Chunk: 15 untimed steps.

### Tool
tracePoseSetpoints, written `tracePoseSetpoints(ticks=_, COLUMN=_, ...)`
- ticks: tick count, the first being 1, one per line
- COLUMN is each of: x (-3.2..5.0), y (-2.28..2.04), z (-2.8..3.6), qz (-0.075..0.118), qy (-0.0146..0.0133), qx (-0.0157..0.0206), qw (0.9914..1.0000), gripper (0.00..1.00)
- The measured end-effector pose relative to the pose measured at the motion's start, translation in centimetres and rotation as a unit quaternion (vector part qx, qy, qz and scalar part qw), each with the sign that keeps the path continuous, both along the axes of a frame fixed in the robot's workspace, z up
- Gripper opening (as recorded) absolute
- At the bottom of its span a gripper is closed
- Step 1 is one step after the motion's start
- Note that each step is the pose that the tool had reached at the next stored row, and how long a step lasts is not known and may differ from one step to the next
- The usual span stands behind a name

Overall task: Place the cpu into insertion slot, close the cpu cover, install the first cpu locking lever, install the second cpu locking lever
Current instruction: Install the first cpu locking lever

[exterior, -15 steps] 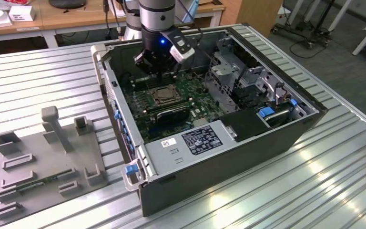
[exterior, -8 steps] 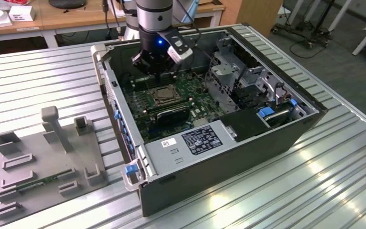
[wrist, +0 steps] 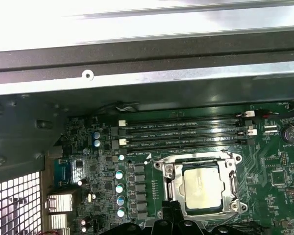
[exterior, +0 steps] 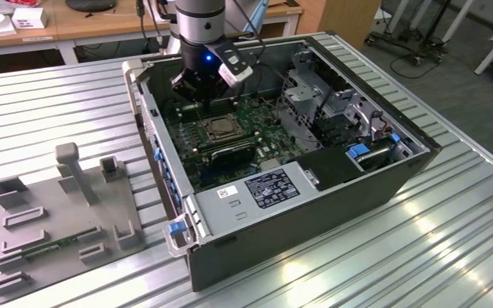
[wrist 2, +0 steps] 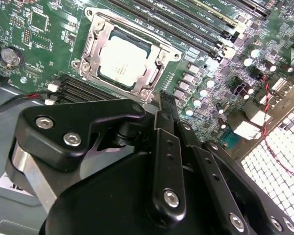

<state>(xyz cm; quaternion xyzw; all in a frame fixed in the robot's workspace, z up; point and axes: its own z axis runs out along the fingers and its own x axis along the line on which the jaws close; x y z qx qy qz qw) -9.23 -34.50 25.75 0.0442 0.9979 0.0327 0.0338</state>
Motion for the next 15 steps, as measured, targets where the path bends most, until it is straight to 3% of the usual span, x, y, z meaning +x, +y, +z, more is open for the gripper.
tracePoseSetpoints(ticks=9, x=-0.02, y=0.00, z=0.37, qz=0.000, qy=0.0000, qx=0.0001, qw=1.00000, gripper=0.11)
tracePoseSetpoints(ticks=11, x=-0.02, y=0.00, z=0.54, qz=0.000, qy=-0.0001, qx=0.0018, qw=1.00000, gripper=0.11)
tracePoseSetpoints(ticks=12, x=-0.02, y=-0.01, z=0.55, qz=0.000, qy=-0.0002, qx=0.0071, qw=0.99997, gripper=0.11)
tracePoseSetpoints(ticks=15, x=-0.02, y=0.00, z=0.56, qz=0.000, qy=-0.0001, qx=0.0340, qw=0.99942, gripper=0.11)
